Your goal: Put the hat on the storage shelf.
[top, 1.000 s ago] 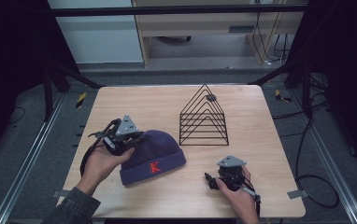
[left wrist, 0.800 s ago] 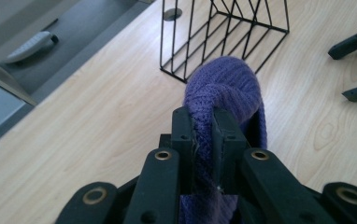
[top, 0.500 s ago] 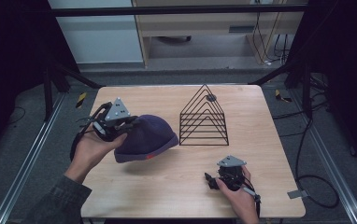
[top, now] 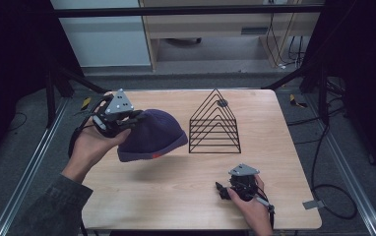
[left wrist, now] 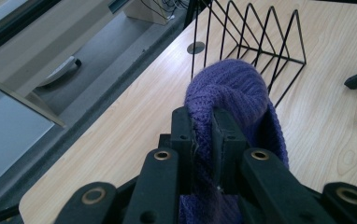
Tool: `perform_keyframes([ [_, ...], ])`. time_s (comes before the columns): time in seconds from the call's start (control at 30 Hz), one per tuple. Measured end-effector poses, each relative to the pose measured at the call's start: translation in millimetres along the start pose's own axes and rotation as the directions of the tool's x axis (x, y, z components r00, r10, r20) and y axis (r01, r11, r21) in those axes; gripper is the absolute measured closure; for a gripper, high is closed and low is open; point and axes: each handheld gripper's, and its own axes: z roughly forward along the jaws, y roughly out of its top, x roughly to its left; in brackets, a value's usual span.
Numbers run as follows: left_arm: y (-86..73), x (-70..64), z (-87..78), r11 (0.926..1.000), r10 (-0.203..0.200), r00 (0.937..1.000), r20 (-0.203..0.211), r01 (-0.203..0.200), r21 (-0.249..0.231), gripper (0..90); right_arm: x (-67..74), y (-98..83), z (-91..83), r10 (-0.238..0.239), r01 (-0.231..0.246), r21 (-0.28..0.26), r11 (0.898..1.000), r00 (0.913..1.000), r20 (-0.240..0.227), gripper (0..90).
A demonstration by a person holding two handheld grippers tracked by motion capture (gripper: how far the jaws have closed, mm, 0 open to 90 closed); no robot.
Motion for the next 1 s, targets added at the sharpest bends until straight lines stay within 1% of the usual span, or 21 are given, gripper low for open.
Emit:
perform_keyframes([
  [0.1,3.0,2.2,-0.7,1.0,-0.003,1.0,0.004,0.003,-0.005,80.9,0.0,0.0,0.0,0.0,0.0,0.0,1.0,1.0,0.0,15.7],
  [0.27,17.6,6.3,-4.9,0.9995,0.008,1.0,0.005,-0.008,-0.03,80.8,0.0,0.0,-0.2,0.0,0.0,0.001,1.0,1.0,0.001,15.7],
  [0.3,17.6,6.3,-4.9,0.9995,0.008,1.0,0.005,-0.008,-0.03,80.8,0.1,0.0,-0.2,0.0,0.0,0.001,1.0,1.0,0.001,15.7],
  [0.37,28.3,9.8,-5.7,0.999,0.017,0.9998,0.006,-0.017,-0.042,80.8,-0.2,0.0,-0.1,-0.004,0.004,0.0,1.0,1.0,0.003,15.7],
  [0.43,34.1,12.3,-5.7,0.9986,0.022,0.9997,0.011,-0.021,-0.048,80.8,-0.2,0.0,-0.2,-0.004,0.004,0.0,1.0,1.0,0.002,15.7],
  [0.47,34.1,12.3,-5.7,0.9986,0.022,0.9997,0.011,-0.021,-0.048,80.8,-0.2,0.0,-0.2,-0.004,0.004,0.0,1.0,1.0,0.002,15.7],
  [0.63,49.0,17.8,-2.1,0.9973,0.029,0.9995,0.013,-0.028,-0.067,80.8,-0.3,0.1,-0.2,-0.004,0.004,0.001,1.0,1.0,0.001,15.7],
  [0.7,50.9,18.5,-1.2,0.9972,0.03,0.9995,0.014,-0.029,-0.069,80.7,-0.4,0.1,-0.1,-0.005,0.005,0.0,1.0,1.0,0.002,15.7],
  [0.83,59.4,20.5,4.3,0.9957,0.034,0.9992,0.02,-0.032,-0.087,80.8,-0.2,0.0,-0.2,-0.004,0.004,0.001,1.0,1.0,0.001,15.7],
  [0.97,67.9,21.3,9.9,0.9955,0.044,0.9988,0.023,-0.042,-0.085,80.8,0.0,0.0,-0.5,-0.002,0.002,0.002,1.0,1.0,0.004,16.3],
  [1.0,67.9,21.3,9.9,0.9955,0.044,0.9988,0.023,-0.042,-0.085,80.8,0.0,0.0,-0.5,-0.002,0.002,0.002,1.0,1.0,0.004,16.3],
])
